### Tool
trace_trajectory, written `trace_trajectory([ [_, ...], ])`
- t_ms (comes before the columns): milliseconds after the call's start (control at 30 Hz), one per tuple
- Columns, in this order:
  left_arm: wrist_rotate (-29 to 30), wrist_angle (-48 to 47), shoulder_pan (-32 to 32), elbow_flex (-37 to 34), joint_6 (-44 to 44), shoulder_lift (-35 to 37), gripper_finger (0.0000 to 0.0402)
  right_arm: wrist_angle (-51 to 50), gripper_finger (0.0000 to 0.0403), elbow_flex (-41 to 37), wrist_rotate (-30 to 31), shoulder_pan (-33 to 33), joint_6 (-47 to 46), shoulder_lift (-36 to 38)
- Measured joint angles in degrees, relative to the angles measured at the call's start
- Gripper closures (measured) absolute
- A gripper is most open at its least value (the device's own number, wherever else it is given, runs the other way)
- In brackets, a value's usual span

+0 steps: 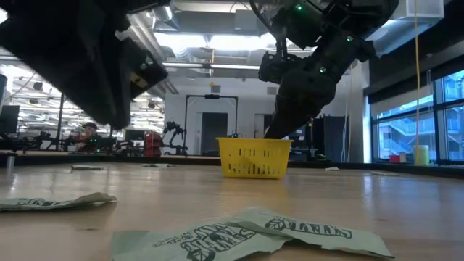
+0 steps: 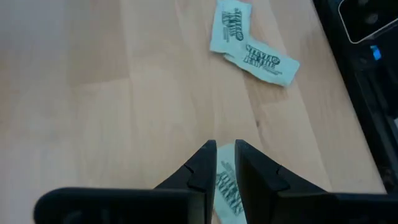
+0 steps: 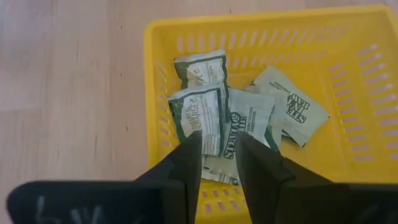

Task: Pick and place Stevia / Truvia into bins
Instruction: Put the white stevia packet into the yellow bin

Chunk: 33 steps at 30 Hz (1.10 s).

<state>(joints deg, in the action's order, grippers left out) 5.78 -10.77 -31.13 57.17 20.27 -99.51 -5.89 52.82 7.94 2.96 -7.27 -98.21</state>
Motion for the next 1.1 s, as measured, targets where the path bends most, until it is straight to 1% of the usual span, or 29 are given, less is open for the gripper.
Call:
trace_trajectory([
  [233, -0.2, 0.2, -1.1, 0.0, 1.4, -3.8, 0.0345, -0.3, 0.0302, 0.0, 0.0, 0.0, 0.0, 0.0],
  [500, -1.4, 0.6, -1.1, 0.0, 3.0, -6.7, 0.0319, -0.5, 0.0302, 0.0, 0.0, 0.0, 0.0, 0.0],
  [633, -0.9, 1.2, -1.1, 0.3, 3.0, -7.9, 0.0318, -0.5, 0.0302, 0.0, 0.0, 0.0, 0.0, 0.0],
  [767, -0.6, 0.9, -1.1, 0.3, 3.1, -9.1, 0.0337, -0.7, 0.0302, 0.0, 0.0, 0.0, 0.0, 0.0],
  [1000, -0.5, 1.2, -1.1, 0.3, 3.2, -9.8, 0.0389, -3.2, 0.0302, 0.0, 0.1, 0.7, 0.0, 0.9],
  [1100, -0.6, 1.1, -1.0, 0.3, 3.2, -9.8, 0.0397, -3.5, 0.0302, 0.0, 0.0, 1.1, 0.0, 2.3],
])
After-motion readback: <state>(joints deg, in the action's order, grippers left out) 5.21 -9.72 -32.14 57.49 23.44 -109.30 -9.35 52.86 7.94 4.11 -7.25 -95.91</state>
